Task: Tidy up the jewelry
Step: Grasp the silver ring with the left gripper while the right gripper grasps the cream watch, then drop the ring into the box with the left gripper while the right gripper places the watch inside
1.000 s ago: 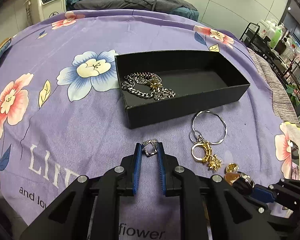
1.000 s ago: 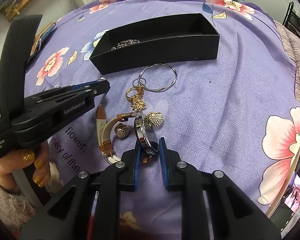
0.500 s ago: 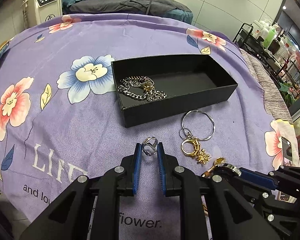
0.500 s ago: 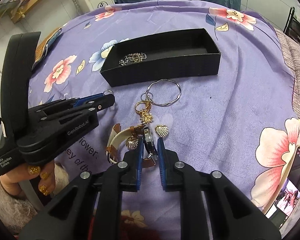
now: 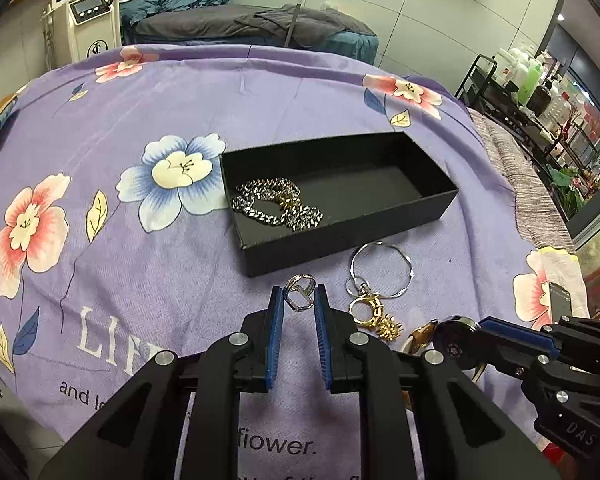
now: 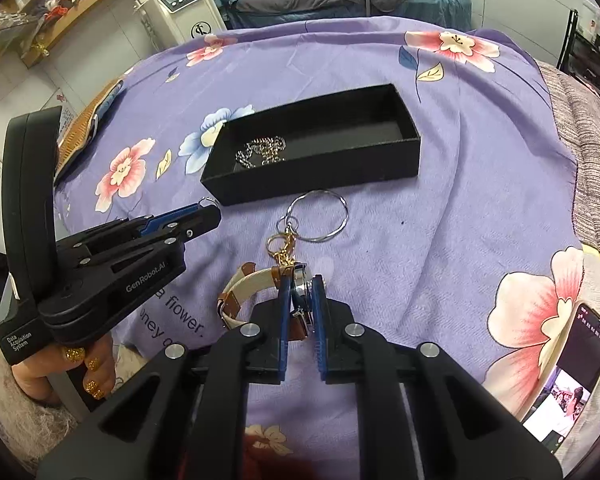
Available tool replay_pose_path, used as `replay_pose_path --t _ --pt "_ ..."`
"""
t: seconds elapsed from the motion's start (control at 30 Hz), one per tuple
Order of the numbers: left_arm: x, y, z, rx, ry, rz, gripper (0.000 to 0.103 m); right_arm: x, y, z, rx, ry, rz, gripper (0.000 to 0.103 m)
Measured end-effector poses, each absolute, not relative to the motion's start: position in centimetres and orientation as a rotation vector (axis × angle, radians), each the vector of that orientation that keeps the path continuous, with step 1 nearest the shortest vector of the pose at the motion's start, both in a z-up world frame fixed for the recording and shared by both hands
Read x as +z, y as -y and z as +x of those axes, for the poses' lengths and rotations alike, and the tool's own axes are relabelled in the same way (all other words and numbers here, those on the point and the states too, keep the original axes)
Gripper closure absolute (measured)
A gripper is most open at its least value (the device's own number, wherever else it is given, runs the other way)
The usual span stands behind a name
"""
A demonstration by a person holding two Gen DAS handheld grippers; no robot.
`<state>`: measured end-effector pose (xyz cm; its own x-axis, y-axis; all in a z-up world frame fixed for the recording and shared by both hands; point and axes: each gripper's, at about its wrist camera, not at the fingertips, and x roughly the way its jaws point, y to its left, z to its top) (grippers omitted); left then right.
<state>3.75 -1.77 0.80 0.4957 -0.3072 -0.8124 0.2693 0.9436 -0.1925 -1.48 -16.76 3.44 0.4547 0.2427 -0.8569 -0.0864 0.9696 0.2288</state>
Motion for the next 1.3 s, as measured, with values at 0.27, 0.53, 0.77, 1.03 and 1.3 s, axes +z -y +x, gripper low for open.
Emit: replay_pose_path --t 0.27,0.53,0.77,1.03,1.3 --pt "3.0 2.0 4.9 -0.367 -0.935 -0.037 0.088 6.2 17.7 0.4 0.195 -1.008 0.170 0.092" --pt "3.9 2.5 7.3 -0.362 -0.903 -0.022 0.088 8.1 18.6 3.7 0.141 -0.930 0.168 0.092" --pt "3.2 3.7 9.5 -0.362 -0.912 0.025 0.088 7.2 19.0 6.9 0.106 -0.937 0.163 0.092" --pt "1.4 5.1 11.2 -0.373 -0.949 0.062 0.088 4.5 19.0 10.0 0.070 -0.980 0.133 0.092" --pt "0.8 4.8 10.6 -0.320 -0.909 0.087 0.039 3.3 19.6 10.7 0.028 -0.953 0.154 0.072"
